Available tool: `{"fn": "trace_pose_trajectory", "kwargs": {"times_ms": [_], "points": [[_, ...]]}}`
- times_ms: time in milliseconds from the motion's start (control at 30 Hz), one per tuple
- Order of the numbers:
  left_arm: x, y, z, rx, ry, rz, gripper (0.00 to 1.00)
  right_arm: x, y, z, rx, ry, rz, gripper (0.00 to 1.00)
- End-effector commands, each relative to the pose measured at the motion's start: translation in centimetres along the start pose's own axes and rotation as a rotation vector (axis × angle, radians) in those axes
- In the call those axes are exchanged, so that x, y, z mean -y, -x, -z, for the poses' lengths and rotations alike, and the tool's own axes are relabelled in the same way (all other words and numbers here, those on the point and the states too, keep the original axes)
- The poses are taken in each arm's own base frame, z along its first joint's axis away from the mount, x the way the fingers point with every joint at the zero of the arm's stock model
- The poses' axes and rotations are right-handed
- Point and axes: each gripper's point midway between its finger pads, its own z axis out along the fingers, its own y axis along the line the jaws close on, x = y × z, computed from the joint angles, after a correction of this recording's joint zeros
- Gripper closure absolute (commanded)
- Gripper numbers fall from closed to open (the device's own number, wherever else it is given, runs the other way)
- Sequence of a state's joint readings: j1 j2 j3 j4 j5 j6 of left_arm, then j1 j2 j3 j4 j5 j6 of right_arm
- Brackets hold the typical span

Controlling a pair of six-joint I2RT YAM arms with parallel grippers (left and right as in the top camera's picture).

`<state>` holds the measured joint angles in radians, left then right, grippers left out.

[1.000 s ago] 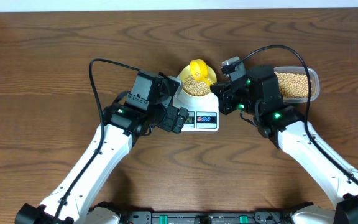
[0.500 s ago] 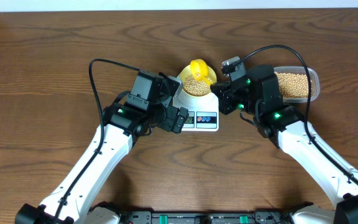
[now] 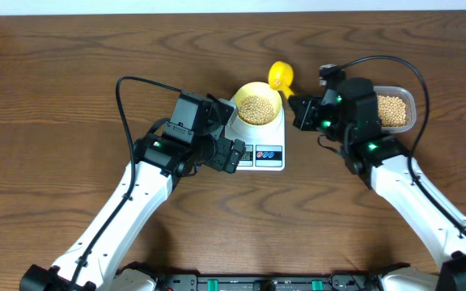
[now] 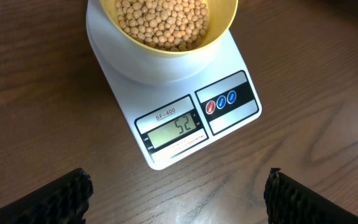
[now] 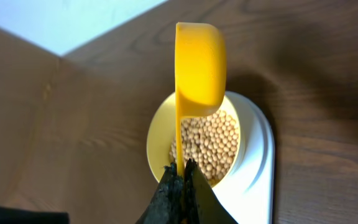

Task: Scoop item into bowl and weigh 50g on scale
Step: 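Move the scoop back toward the soybean tub with the right gripper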

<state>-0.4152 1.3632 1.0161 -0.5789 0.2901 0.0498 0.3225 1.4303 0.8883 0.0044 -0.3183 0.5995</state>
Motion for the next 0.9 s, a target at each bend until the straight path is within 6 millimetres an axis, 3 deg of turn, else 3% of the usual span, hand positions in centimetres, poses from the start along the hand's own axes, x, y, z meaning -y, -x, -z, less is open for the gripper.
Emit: {"fn": "trace_pose_trajectory", "kwargs": {"times_ms": [0, 100, 200, 567, 733, 867], "points": [[0.4, 0.6, 0.5, 0.021, -0.012, -0.010, 0.10, -0.6, 2.6, 2.2, 0.082, 0.019, -0.056, 0.99], [0.4, 0.6, 0.5, 0.021, -0.012, -0.011, 0.10, 0.2, 4.3, 4.2, 0.136, -0.005, -0.083, 0.99], [0.4, 0.6, 0.5, 0.020, -0.013, -0.011, 0.10, 2.4, 5.1, 6.7, 0.169, -0.084, -0.152, 0.99], [0.4, 0.6, 0.5, 0.021, -0.013, -0.011, 0.10, 11.8, 5.1, 14.4, 0.252, -0.523, -0.194, 0.99], [0.4, 0.6, 0.5, 0.021, -0.013, -0.011, 0.10, 14.2, 4.8, 15.0, 0.212, -0.672, -0.046, 0.99], [0.4, 0.6, 0.5, 0.021, -0.012, -0.011, 0.10, 16.0, 3.8, 14.0, 0.100, -0.733, 0.083, 0.99]]}}
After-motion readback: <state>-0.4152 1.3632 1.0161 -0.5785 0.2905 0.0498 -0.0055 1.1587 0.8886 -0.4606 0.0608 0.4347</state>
